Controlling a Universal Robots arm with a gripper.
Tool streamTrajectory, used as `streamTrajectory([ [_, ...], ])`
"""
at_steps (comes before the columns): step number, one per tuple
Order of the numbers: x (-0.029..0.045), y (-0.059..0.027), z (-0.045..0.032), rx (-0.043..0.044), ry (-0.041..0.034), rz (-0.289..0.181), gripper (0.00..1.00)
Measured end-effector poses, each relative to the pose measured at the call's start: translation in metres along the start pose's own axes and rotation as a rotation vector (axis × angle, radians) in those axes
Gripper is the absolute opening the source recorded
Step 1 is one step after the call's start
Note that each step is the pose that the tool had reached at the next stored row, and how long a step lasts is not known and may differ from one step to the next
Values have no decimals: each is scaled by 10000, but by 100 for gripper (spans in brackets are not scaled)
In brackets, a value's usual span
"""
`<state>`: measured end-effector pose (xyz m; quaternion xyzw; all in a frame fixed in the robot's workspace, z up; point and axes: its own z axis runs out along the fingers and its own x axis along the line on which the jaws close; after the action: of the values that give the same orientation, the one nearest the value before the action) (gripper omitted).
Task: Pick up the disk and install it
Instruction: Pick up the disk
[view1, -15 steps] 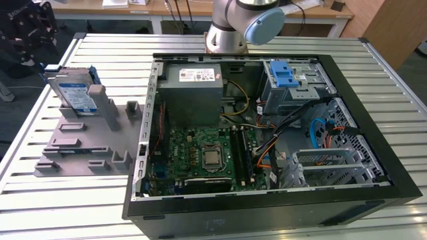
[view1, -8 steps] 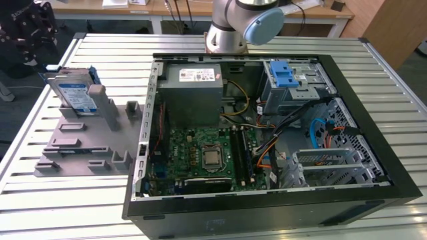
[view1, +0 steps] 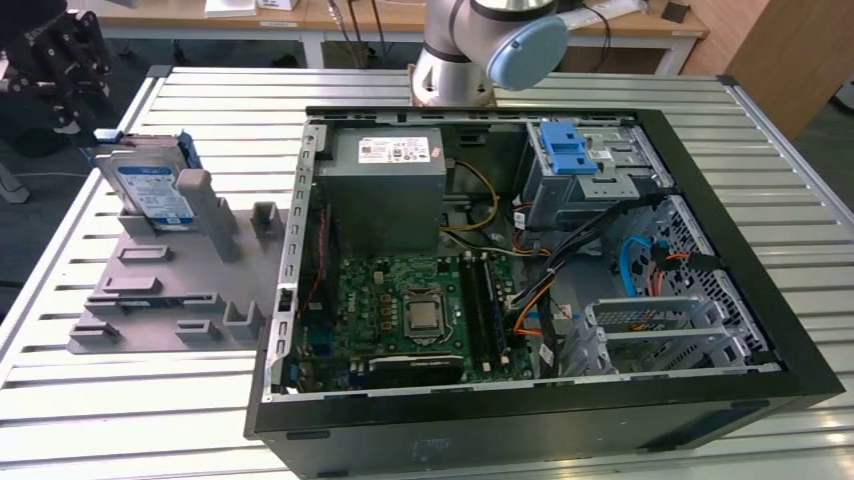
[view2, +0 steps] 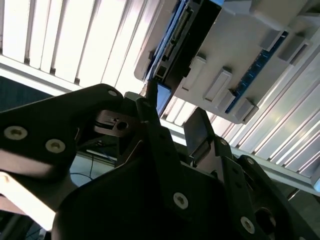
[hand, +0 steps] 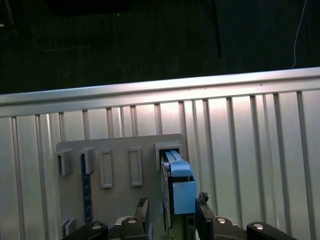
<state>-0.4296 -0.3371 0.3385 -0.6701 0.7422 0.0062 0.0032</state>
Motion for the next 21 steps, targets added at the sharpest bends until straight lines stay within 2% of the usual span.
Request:
streamTrajectory([
  [7, -59, 27, 75, 82, -8, -56, 49],
  [11, -75, 51, 101, 87, -8, -83, 49],
  [16, -75, 64, 169, 98, 56, -107, 50],
  [17, -76, 64, 186, 100, 60, -109, 56],
  [21, -78, 68, 254, 130, 58, -122, 56],
])
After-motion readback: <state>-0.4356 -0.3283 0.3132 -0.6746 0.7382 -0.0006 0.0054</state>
